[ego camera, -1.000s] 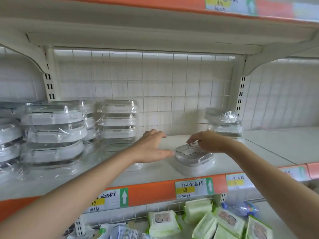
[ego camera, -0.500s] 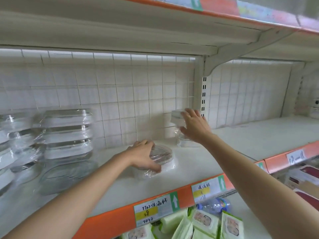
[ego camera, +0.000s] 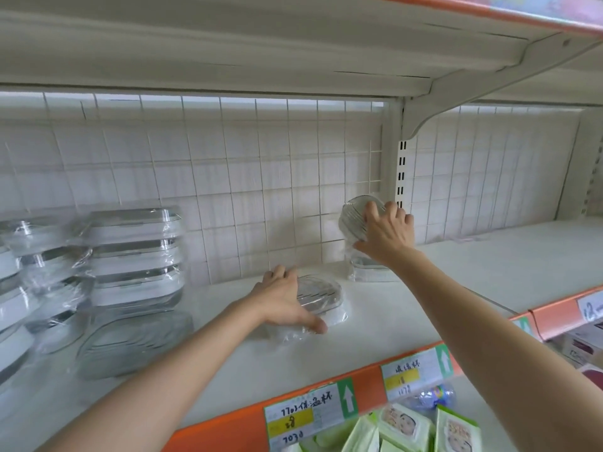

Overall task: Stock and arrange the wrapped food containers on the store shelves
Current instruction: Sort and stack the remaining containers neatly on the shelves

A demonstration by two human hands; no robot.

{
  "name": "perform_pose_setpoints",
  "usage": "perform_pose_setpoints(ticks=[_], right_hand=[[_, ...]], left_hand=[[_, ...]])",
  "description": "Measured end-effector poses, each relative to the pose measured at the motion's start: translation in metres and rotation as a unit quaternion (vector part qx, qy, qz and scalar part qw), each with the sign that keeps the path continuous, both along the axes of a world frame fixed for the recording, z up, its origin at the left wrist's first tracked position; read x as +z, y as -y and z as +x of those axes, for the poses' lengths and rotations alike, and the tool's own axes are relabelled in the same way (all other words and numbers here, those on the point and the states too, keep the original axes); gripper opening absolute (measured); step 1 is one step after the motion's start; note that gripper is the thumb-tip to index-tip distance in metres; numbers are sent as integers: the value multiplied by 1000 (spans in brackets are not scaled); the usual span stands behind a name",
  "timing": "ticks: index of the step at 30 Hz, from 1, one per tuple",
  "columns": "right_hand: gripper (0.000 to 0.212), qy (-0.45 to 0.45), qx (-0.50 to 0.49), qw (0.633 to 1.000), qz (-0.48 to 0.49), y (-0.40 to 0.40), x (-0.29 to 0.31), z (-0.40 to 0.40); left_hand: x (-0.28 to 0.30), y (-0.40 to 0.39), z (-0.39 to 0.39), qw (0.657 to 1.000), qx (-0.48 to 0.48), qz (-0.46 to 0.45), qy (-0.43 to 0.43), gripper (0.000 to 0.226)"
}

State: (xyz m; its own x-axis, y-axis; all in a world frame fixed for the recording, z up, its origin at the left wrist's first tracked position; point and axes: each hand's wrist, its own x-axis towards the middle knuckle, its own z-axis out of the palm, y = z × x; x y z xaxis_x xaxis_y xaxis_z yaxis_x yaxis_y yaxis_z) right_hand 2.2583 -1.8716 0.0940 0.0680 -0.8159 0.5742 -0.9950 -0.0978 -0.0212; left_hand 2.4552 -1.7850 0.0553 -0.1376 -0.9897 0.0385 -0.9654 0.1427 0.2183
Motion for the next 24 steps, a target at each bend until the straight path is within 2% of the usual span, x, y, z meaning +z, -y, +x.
perform_pose_setpoints(ticks=[2, 5, 7, 9, 13, 19, 22, 24], right_hand=[[73, 22, 23, 999, -12, -7, -1, 1], [69, 80, 91, 992, -21, -24, -2, 7], [67, 142, 160, 977, 16, -40, 3, 17], [67, 188, 238, 949, 84, -58, 10, 32], [65, 156, 324, 923, 135, -92, 14, 73], [67, 126, 399, 898, 137, -127, 21, 128], [62, 121, 437, 872, 187, -143, 22, 167], [61, 79, 448, 860, 231, -150, 15, 190]], left_hand=[[4, -8, 1, 999, 1, -53, -1, 103], [21, -28, 18, 991, 6, -109, -76, 90], [36, -48, 39, 989, 1, -108, -103, 89], [50, -71, 61, 989, -2, -117, -91, 90], [66, -119, 102, 988, 11, -125, -90, 98], [98, -183, 150, 971, 24, -172, -163, 102], [113, -211, 173, 966, 34, -198, -162, 101], [118, -228, 186, 965, 38, -203, -161, 96]])
